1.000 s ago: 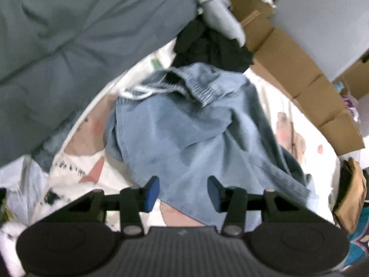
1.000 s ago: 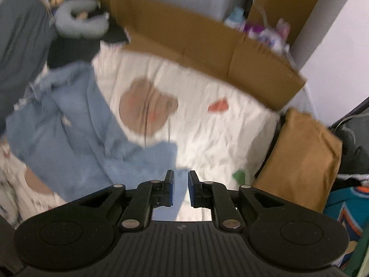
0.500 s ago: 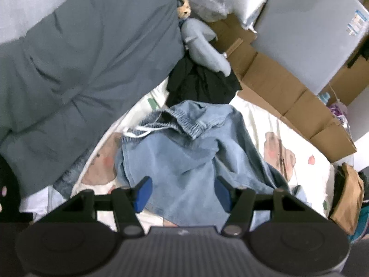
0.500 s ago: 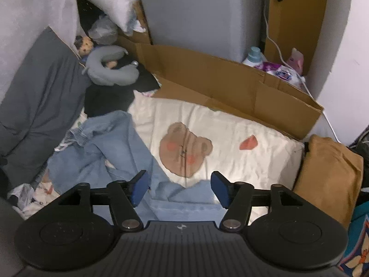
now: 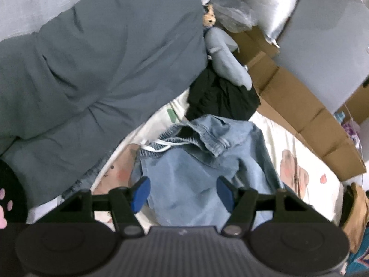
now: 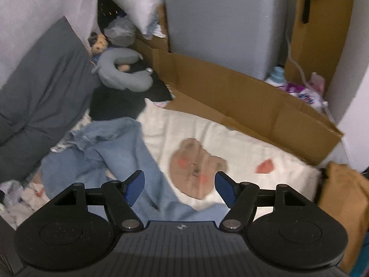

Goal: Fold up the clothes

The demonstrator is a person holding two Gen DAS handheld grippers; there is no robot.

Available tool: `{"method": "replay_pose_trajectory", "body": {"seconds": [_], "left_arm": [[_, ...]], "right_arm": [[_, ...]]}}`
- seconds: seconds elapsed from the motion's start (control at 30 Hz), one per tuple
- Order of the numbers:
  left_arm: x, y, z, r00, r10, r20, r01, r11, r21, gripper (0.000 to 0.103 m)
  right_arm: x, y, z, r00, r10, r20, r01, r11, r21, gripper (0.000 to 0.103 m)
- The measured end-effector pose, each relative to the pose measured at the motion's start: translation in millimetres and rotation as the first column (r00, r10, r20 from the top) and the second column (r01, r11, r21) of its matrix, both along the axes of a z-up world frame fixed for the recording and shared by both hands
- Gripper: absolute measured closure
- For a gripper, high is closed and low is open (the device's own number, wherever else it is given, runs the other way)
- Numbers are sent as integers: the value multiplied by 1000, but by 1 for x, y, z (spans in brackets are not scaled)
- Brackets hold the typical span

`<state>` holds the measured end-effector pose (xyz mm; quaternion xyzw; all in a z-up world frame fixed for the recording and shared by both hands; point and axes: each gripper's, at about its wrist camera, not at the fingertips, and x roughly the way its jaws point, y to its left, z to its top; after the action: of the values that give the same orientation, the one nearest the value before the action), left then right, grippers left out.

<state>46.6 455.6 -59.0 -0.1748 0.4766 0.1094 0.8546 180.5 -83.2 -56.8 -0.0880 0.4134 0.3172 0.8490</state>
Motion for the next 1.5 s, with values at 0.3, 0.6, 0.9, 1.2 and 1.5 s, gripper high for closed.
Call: {"method": "replay_pose_trajectory", "body": {"seconds": [0.3,0.6,0.9,1.2,1.5], "left_arm": [[38,15,-47,998,-56,-19,57,997,60,36],[84,54,-109,999,26,-44,-25,999,36,36],[132,97,-174,992,102,-79,-108,992,-70,36],[174,108,-221,990,86,-108,-95,992,-79,33],[197,112,-270,969,80,-234,-119,980,-158,36]], "right_arm": [[-17,35,-40,999,-16,-29,18,995,94,30],[-36,72,-100,996,-18,-89,23,998,54,30],[-40,125,-155,990,1,-139,-2,1000,-6,31],[-45,152,-170,995,81,-61,-86,994,-73,34],[-51,149,-186,991,94,-100,-107,986,-126,34]]}}
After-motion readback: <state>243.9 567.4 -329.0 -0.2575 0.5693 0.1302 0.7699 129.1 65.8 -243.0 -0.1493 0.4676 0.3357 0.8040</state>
